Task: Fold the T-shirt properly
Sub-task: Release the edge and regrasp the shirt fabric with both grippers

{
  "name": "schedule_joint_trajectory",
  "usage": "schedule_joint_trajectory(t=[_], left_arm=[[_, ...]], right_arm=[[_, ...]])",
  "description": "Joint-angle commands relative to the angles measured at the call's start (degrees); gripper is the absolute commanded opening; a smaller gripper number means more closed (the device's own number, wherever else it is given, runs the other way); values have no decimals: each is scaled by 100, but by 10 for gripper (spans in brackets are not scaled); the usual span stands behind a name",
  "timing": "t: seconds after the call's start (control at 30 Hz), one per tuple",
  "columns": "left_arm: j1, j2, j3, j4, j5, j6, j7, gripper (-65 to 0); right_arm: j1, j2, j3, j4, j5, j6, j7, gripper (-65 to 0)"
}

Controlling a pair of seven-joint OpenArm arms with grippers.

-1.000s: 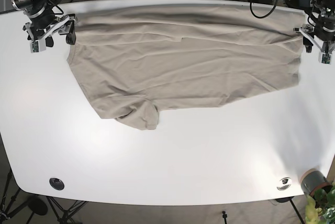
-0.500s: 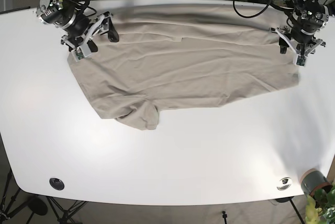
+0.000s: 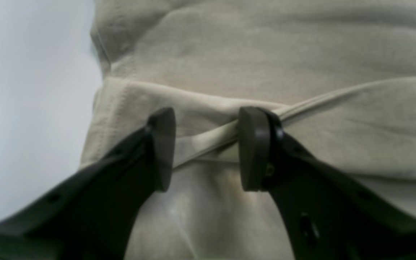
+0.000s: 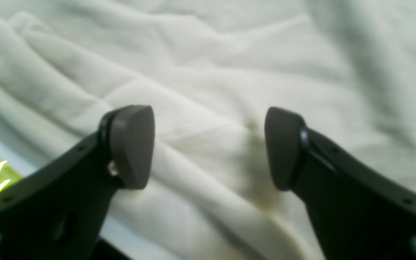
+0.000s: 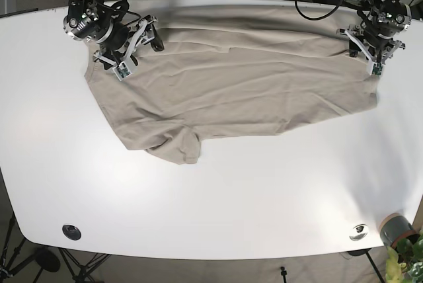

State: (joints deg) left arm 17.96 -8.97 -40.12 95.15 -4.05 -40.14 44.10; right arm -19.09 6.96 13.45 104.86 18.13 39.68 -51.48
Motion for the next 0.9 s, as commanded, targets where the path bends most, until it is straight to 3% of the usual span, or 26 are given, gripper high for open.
schedule_joint_trajectory(t=[0.0,0.43,0.7,0.87], left_arm=[[-15,-92,-37,80,-47,14,-106,-393],[-24,-83,-28,80,-47,14,-106,-393],[-24,-83,-28,80,-47,14,-106,-393],[-24,-83,-28,80,-47,14,-106,-393]], right_arm=[[94,47,22,86,38,32,115,-206],[-38,47,13,77,38,32,115,-214],[-20,56,4,-213,38,32,115,-420],[-20,56,4,-222,38,32,115,-442]])
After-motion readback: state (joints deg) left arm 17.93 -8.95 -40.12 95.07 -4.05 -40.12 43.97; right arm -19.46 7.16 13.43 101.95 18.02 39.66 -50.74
